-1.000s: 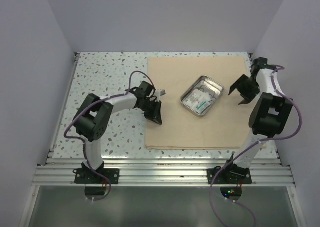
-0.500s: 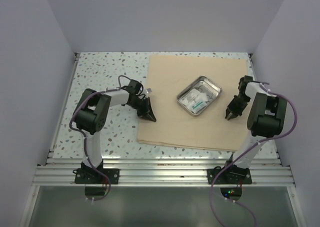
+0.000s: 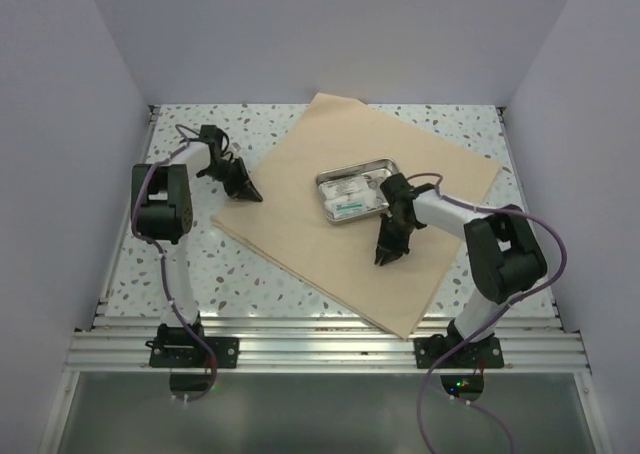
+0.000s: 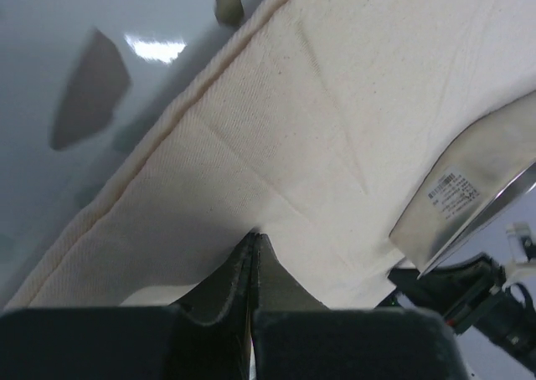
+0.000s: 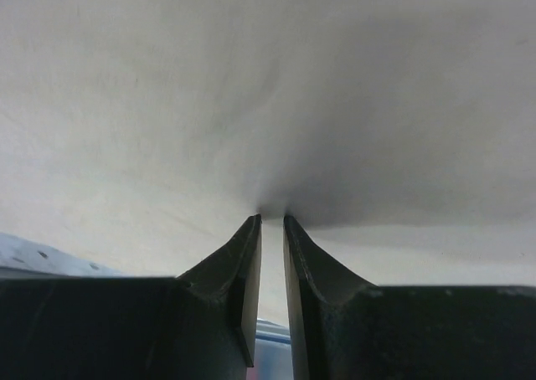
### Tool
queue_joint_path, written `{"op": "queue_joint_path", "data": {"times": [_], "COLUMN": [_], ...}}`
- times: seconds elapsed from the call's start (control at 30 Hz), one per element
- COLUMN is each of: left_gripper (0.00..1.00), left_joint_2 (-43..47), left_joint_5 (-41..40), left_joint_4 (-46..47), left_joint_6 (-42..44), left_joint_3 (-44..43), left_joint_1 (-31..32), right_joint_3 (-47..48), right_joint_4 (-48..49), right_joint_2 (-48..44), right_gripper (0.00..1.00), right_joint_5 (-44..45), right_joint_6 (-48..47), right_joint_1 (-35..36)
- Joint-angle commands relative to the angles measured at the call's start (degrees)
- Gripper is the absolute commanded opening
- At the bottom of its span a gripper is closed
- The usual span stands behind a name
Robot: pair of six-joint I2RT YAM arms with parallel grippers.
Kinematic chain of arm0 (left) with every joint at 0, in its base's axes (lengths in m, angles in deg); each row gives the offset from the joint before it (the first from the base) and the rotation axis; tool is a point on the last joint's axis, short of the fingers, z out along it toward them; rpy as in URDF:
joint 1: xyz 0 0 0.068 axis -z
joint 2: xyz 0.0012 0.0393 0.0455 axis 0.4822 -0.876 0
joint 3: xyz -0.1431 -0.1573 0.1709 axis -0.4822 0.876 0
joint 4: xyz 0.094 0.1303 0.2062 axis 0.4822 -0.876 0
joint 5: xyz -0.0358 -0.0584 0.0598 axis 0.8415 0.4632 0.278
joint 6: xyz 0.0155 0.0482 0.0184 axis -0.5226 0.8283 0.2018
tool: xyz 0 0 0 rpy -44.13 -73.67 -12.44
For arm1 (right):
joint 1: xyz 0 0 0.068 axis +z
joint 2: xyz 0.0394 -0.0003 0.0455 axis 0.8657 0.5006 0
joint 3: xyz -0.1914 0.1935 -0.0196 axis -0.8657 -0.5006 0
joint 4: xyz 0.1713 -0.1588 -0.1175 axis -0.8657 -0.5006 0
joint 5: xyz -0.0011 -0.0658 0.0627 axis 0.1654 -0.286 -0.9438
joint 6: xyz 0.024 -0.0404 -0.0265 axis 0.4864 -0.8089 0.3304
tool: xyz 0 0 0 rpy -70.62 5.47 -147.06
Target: Prepare the surgical pack
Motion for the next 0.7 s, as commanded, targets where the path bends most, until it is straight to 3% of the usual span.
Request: {"op": "queue_joint_path", "data": {"times": [0.0,0.1,0.2,0.23,0.27,0.37,0.53,0.67], "left_gripper": [0.0,0.0,0.02,0.07,0.18,0.29,0.27,0.15], "left_joint_2": [-5.6,-4.7,0.9,5.2,7.4,15.4,19.8,16.2], "left_joint_5": [-15.9,-22.6,-25.4,-24.4,-22.9,-15.6,-8.1,-2.6], "left_joint_4": [-3.9,-6.9,-7.7,-6.4,-5.3,0.0,9.9,15.9], "left_joint_6": [6.1,8.5,9.4,9.8,10.0,9.8,4.2,-0.7], "left_joint_3": [-7.2,-10.9,-9.7,-7.0,-5.1,3.0,14.0,17.9], "left_joint_1": [-3.0,-3.1,-2.9,-2.8,-2.4,0.5,8.8,10.7], "right_joint_3": [4.0,7.9,8.9,8.9,8.8,10.6,14.4,14.4], "right_joint_4": [0.2,-2.0,-4.2,-4.9,-6.2,-8.0,-8.6,-4.9], "right_joint_2": [1.4,0.6,-4.6,-6.0,-7.3,-9.1,-3.4,2.1], "right_gripper": [0.22,0.23,0.25,0.25,0.25,0.26,0.26,0.26], "right_joint_5": [-2.3,-3.2,-2.3,-2.3,-2.3,-0.2,1.2,1.4], "right_joint_6": [-0.5,-2.4,-4.3,-4.7,-6.4,-11.0,-13.6,-13.4], "right_joint_1": [7.8,9.4,3.9,1.3,-1.5,-12.5,-17.3,-17.4]}}
